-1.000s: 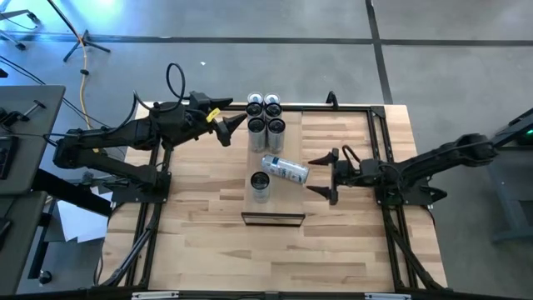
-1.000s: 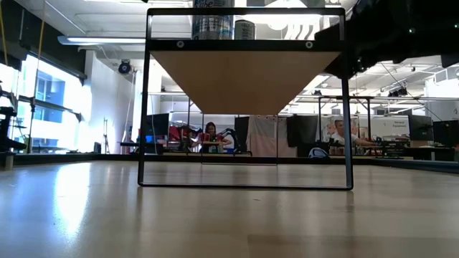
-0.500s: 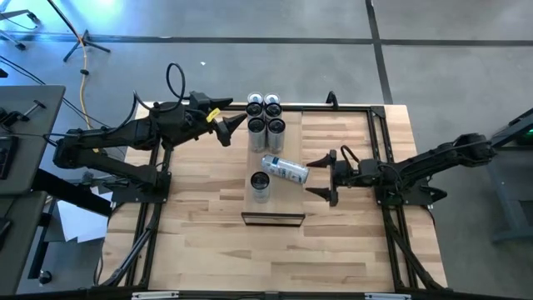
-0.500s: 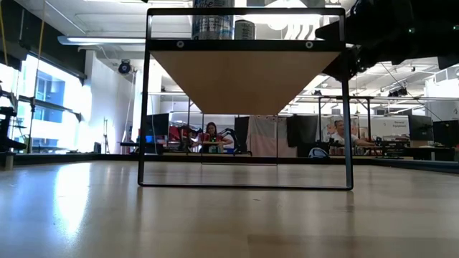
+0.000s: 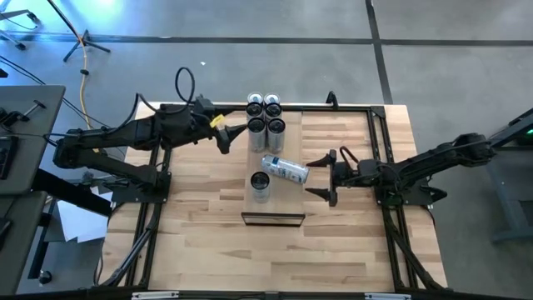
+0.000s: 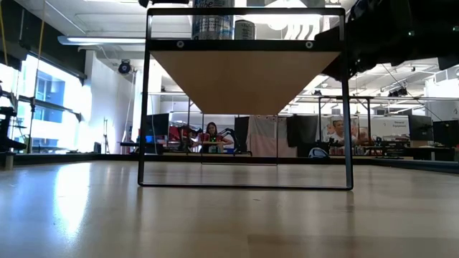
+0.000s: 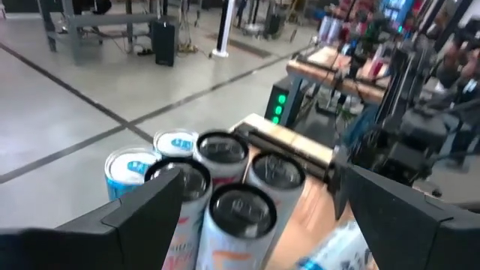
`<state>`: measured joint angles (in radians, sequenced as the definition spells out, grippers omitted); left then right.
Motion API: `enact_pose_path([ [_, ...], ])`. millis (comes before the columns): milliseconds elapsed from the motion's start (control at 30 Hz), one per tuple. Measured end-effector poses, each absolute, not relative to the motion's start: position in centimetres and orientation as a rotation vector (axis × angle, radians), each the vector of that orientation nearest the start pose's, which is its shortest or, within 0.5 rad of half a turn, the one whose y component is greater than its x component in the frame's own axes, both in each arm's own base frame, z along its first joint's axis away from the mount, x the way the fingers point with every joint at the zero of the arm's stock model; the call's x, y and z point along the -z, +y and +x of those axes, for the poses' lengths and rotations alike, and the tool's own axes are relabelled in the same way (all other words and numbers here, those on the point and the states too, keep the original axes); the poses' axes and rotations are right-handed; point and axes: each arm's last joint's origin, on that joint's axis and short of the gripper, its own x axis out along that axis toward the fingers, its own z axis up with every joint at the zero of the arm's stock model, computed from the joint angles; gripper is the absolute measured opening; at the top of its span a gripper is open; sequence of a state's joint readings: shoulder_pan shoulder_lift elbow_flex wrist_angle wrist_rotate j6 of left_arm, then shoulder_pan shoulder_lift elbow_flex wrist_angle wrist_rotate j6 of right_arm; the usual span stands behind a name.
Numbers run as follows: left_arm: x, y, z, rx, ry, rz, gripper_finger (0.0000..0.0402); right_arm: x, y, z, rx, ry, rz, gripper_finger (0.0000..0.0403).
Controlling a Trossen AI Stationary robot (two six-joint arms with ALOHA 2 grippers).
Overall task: Place canned beverage on shelf
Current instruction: Adjust the white blue soda can on the shelf
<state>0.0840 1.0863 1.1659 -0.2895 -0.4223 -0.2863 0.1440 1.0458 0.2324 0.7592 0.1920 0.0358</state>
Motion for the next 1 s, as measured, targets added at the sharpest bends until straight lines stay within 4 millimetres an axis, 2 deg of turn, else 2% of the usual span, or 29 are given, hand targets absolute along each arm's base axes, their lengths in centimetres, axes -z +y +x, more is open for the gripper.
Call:
enact_pose_path([
  [233, -39.3, 3.0, 22.6, -0.538, 0.173, -0.242, 0.034, -18.7, 2.2, 19.9, 0.104, 0.075, -0.095, 0.0396],
  [533, -39.3, 3.0, 22.6, -0.535, 0.185, -0.195, 0.034, -18.7, 2.4, 22.1, 0.11, 0.131, -0.198, 0.0385],
  [667, -39.3, 3.0, 22.6, -0.532, 0.193, -0.164, 0.034, -19.1, 2.5, 22.7, 0.131, 0.128, -0.209, 0.035],
  [867, -39.7, 2.9, 22.2, -0.519, 0.209, -0.076, 0.034, -19.5, 2.5, 22.9, 0.133, 0.129, -0.179, 0.027],
  [933, -40.3, 2.9, 21.9, -0.514, 0.213, -0.044, 0.034, -19.6, 2.5, 23.1, 0.134, 0.139, -0.16, 0.0241],
  [1000, -41.2, 2.9, 21.6, -0.508, 0.202, -0.016, 0.034, -20.1, 2.6, 23.1, 0.132, 0.157, -0.147, 0.0238],
])
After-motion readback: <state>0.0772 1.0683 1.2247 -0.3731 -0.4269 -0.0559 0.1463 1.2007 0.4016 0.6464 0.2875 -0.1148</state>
